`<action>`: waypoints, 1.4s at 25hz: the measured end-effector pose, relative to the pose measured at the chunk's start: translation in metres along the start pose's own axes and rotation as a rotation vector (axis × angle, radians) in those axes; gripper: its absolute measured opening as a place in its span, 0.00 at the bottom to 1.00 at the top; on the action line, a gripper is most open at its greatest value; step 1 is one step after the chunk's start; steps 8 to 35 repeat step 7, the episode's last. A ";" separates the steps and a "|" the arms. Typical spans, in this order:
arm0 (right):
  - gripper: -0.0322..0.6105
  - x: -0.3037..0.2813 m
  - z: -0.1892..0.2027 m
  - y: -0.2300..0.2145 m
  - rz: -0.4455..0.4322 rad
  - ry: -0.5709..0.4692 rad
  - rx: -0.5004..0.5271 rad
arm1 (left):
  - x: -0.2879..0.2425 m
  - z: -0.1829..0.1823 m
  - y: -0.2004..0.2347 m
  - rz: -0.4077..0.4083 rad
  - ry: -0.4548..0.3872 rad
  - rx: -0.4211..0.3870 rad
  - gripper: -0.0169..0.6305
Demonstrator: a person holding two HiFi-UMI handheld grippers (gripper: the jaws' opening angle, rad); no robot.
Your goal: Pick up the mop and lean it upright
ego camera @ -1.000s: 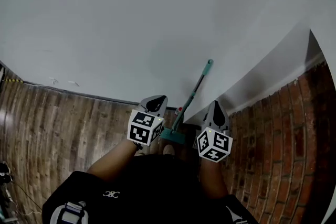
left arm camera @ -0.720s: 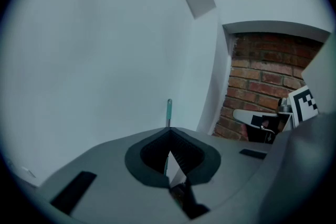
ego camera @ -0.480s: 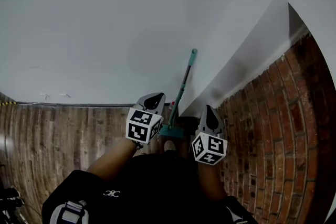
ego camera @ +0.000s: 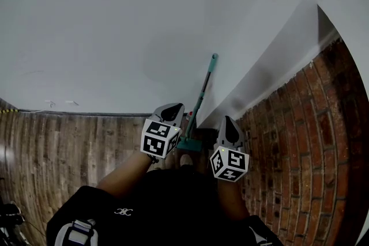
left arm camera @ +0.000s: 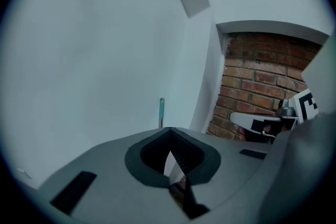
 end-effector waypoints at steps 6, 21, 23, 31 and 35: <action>0.07 0.004 0.002 0.009 -0.017 0.004 0.000 | 0.007 0.000 -0.002 0.002 -0.004 -0.002 0.02; 0.07 0.005 0.003 0.010 -0.018 0.005 0.000 | 0.009 0.001 -0.002 0.002 -0.005 -0.002 0.02; 0.07 0.005 0.003 0.010 -0.018 0.005 0.000 | 0.009 0.001 -0.002 0.002 -0.005 -0.002 0.02; 0.07 0.005 0.003 0.010 -0.018 0.005 0.000 | 0.009 0.001 -0.002 0.002 -0.005 -0.002 0.02; 0.07 0.005 0.003 0.010 -0.018 0.005 0.000 | 0.009 0.001 -0.002 0.002 -0.005 -0.002 0.02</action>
Point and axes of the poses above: the fingertips, and each gripper's own axes: x backward along the fingers, y to its left, z out of its underside, the point moved 3 cm from there along x, backward along the fingers, and after that the axes turned 3 degrees about y, right-handed, at the moved point
